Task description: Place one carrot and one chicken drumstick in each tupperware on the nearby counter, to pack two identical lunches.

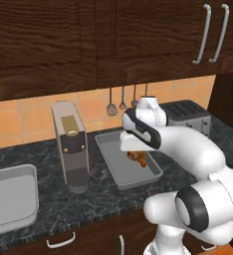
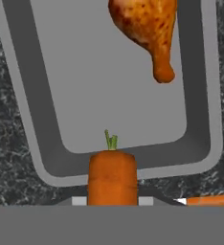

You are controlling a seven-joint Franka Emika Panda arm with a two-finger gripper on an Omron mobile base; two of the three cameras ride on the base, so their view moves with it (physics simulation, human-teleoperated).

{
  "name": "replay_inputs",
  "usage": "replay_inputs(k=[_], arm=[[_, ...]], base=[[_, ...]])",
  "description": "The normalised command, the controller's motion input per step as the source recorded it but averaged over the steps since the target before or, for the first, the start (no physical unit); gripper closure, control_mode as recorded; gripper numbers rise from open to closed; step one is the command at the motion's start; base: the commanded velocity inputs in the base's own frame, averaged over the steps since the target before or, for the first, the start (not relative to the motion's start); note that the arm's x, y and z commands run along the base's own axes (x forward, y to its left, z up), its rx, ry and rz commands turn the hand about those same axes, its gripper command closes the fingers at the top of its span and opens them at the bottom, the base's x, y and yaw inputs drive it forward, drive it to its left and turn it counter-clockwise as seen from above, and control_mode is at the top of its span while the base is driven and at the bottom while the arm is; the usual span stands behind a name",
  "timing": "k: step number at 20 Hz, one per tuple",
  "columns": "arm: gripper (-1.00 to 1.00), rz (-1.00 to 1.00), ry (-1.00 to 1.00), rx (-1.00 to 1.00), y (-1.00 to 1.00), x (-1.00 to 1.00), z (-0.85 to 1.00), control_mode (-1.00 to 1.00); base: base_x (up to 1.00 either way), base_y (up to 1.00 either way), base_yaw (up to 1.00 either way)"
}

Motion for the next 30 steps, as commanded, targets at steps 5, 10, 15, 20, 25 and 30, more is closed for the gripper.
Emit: replay_inputs(k=[5,10,15,20,25,30], arm=[[1.0,0.1,-0.02,0.0,0.34,0.71,-0.51,-1.0],[1.0,0.14,-0.09,0.0,0.18,0.63,-0.13,-1.0],[1.0,0.09,-0.18,0.0,0.02,0.42,-0.25,-1.0],[1.0,0.01,0.0,0.0,0.11,0.01,-0.57,-1.0],[1.0,0.0,0.0,0.0,0.0,0.0,-0.14,-1.0],[-1.0,0.0,0.0,0.0,0.02,0.0,0.03,-1.0]], base=[[0.0,0.0,0.0],[0.0,0.0,0.0],[0.0,0.0,0.0],[0.0,0.0,0.0],[0.0,0.0,0.0],[0.0,0.0,0.0]])
